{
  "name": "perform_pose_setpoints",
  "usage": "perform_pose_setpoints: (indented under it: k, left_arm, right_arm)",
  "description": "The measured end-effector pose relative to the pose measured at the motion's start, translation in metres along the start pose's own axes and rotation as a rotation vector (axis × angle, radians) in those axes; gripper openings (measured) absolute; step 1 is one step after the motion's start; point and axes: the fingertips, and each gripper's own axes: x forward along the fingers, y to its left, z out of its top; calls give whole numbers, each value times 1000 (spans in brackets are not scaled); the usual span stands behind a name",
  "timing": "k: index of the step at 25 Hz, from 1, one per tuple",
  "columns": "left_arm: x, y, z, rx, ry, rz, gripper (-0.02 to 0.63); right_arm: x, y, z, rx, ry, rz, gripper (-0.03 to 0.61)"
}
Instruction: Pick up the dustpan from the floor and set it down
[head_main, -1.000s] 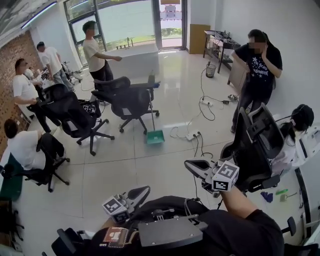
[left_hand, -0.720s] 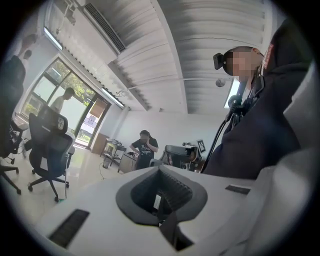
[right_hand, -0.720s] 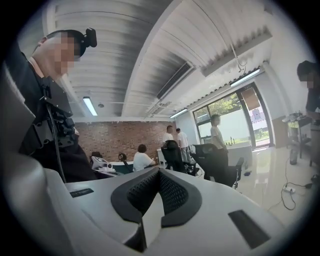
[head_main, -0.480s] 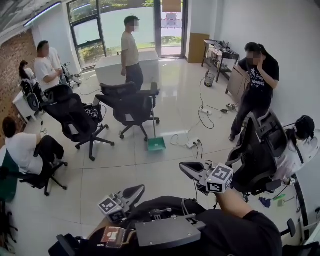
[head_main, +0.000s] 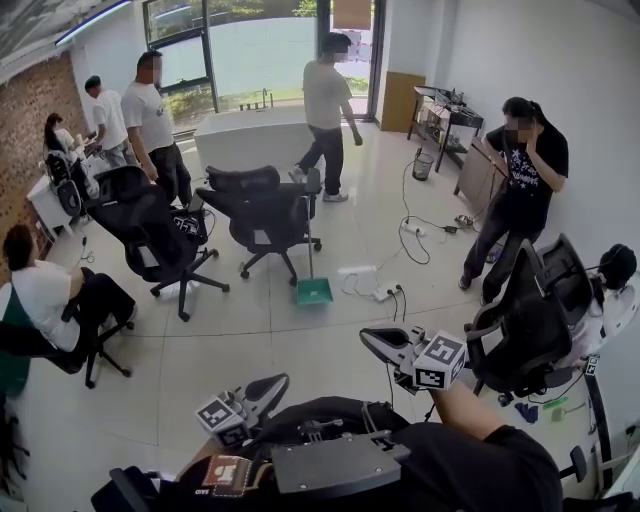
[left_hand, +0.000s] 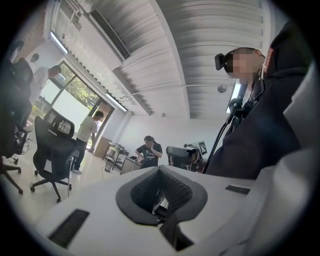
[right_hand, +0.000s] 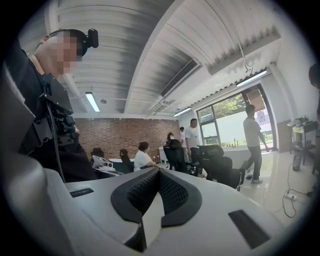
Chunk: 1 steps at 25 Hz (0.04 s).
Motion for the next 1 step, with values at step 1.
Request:
perform_pose_setpoints:
  k: [1]
  left_arm:
    - [1,4,-2,1,1,0,9]
  right_arm:
    - [3,-3,-2,-3,2,2,14]
